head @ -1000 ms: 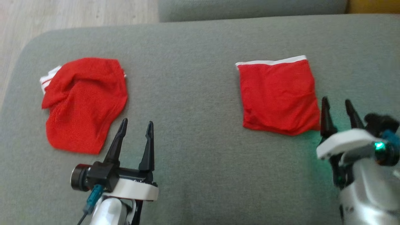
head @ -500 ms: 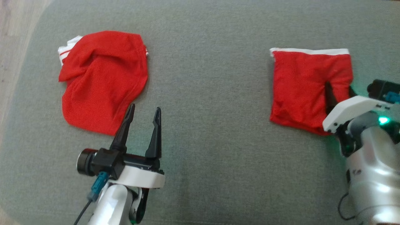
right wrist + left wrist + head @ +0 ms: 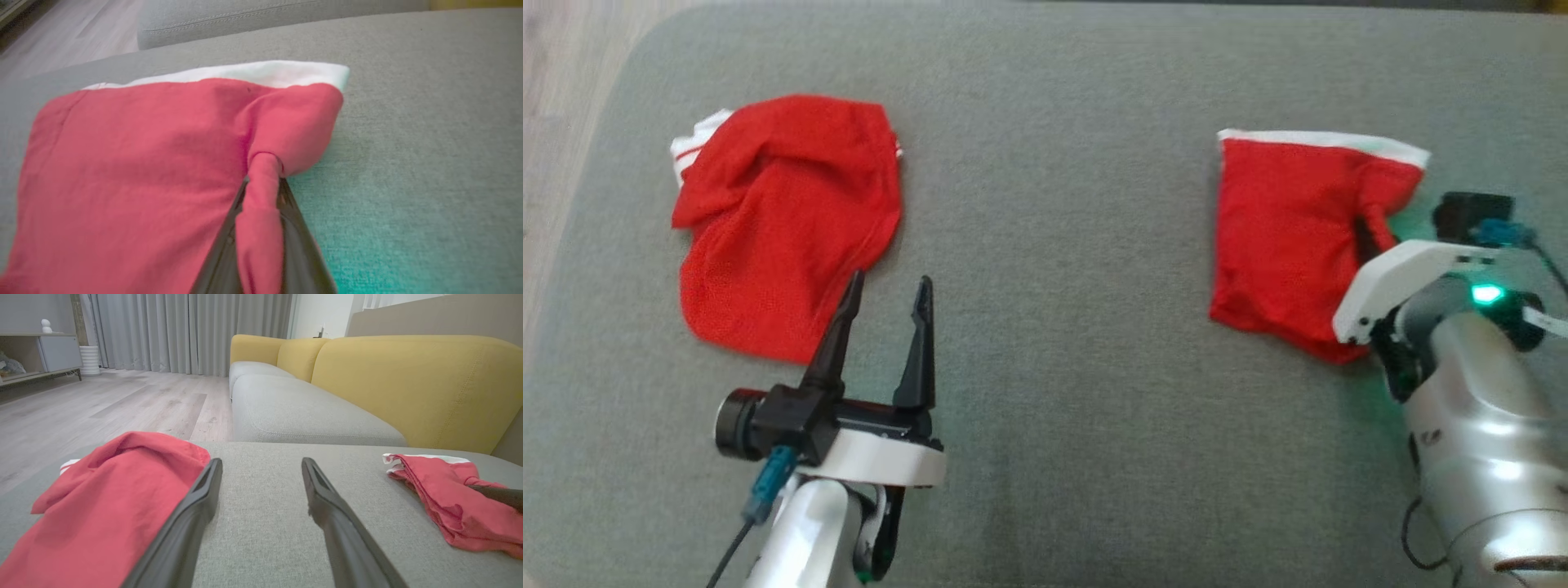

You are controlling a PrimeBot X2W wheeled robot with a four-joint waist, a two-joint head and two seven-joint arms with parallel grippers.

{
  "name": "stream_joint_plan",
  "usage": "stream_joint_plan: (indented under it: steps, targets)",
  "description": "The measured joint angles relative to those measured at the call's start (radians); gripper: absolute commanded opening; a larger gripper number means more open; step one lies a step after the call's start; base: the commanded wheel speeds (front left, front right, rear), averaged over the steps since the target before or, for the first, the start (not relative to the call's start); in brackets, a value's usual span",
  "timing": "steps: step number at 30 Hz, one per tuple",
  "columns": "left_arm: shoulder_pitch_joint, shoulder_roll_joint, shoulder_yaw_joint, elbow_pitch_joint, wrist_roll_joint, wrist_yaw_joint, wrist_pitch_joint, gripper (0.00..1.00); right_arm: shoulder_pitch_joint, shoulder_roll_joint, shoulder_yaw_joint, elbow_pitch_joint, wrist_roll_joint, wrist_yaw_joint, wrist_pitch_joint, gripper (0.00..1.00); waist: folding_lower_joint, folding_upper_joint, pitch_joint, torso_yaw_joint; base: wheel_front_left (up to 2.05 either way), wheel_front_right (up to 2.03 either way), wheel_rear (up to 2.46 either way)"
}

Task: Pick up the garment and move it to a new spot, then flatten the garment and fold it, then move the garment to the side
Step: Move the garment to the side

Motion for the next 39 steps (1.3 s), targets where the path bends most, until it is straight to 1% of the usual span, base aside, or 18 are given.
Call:
stream_joint_plan:
  steps: [3,5,9,12,14,17,20,22,26,27,29,36,37,38,39]
  targets:
    - [0.004,0.0,0.015,0.0,0.005,-0.001,0.0,1.0,0.001,-0.016,0.089,-0.004,0.0,0.0,-0.01,0.0,0.0,0.0,-0.021,-0.024,0.0,0.0,0.0]
    - [0.006,0.0,0.018,-0.001,0.012,-0.001,0.0,1.0,0.001,-0.051,0.156,-0.019,0.0,0.0,-0.01,0.0,0.0,0.0,-0.032,-0.04,0.0,0.0,0.0]
    - [0.005,0.0,0.028,-0.007,0.014,-0.008,0.0,1.0,0.002,-0.169,0.298,-0.057,0.016,0.0,0.024,0.0,-0.0002,0.0,-0.037,-0.063,0.0,0.0,0.0]
    - [0.005,0.0,0.05,-0.02,0.029,-0.011,0.0,1.0,0.003,-0.279,0.392,-0.098,0.037,0.0,0.057,0.0,0.0,0.0,-0.016,-0.071,0.0,0.0,0.0]
    - [0.005,0.0,0.061,-0.025,0.031,-0.022,0.0,1.0,0.002,-0.36,0.421,-0.122,0.037,0.0,0.066,0.0,0.0,0.0,0.003,-0.076,0.0,0.0,0.0]
    - [0.0,0.0,0.078,-0.024,0.04,-0.032,0.0,1.0,-0.004,-0.482,0.415,-0.128,0.037,0.0,0.071,0.0,0.0,0.0,0.036,-0.081,0.0,0.0,0.0]
    - [-0.02,0.0,0.08,-0.025,0.04,-0.042,0.0,1.0,-0.013,-0.564,0.384,-0.116,0.011,0.0,0.069,0.0,0.0001,0.0,0.07,-0.083,0.0,0.0,0.0]
    - [-0.039,-0.001,0.08,-0.025,0.039,-0.044,0.0,1.0,-0.027,-0.586,0.371,-0.112,-0.011,0.0,0.063,0.0,0.0001,0.0,0.091,-0.085,0.0,0.0,0.0]
    - [-0.053,-0.001,0.085,-0.025,0.04,-0.046,0.0,1.0,-0.05,-0.586,0.353,-0.114,-0.03,0.0,0.052,0.0,0.0002,0.0,0.116,-0.091,0.0,0.0,0.0]
    - [-0.055,-0.001,0.086,-0.025,0.045,-0.053,0.0,1.0,-0.058,-0.586,0.34,-0.114,-0.043,0.0,0.048,0.0,0.0002,0.0,0.122,-0.093,0.0,0.0,0.0]
    - [-0.055,-0.001,0.089,-0.024,0.049,-0.054,0.0,1.0,-0.067,-0.59,0.315,-0.112,-0.061,0.0,0.044,0.0,0.0002,0.0,0.13,-0.097,0.0,0.0,0.0]
    - [-0.057,-0.001,0.109,-0.015,0.056,-0.063,0.0,1.0,-0.067,-0.579,0.269,-0.108,-0.061,0.0,0.044,0.0,0.0001,0.0,0.126,-0.1,0.0,0.0,0.0]
    - [-0.057,-0.001,0.109,-0.012,0.056,-0.063,0.0,1.0,-0.067,-0.575,0.263,-0.108,-0.064,0.0,0.044,0.44,0.0001,0.0,0.122,-0.1,0.0,0.0,0.0]
    - [-0.057,-0.001,0.109,-0.007,0.056,-0.063,0.0,1.0,-0.066,-0.565,0.247,-0.104,-0.064,0.0,0.05,1.0,0.0001,0.0,0.117,-0.1,0.0,0.0,0.0]
    - [-0.056,-0.001,0.109,-0.003,0.056,-0.063,0.0,1.0,-0.064,-0.556,0.24,-0.103,-0.066,0.0,0.054,1.0,0.0001,0.0,0.111,-0.1,0.0,0.0,0.0]
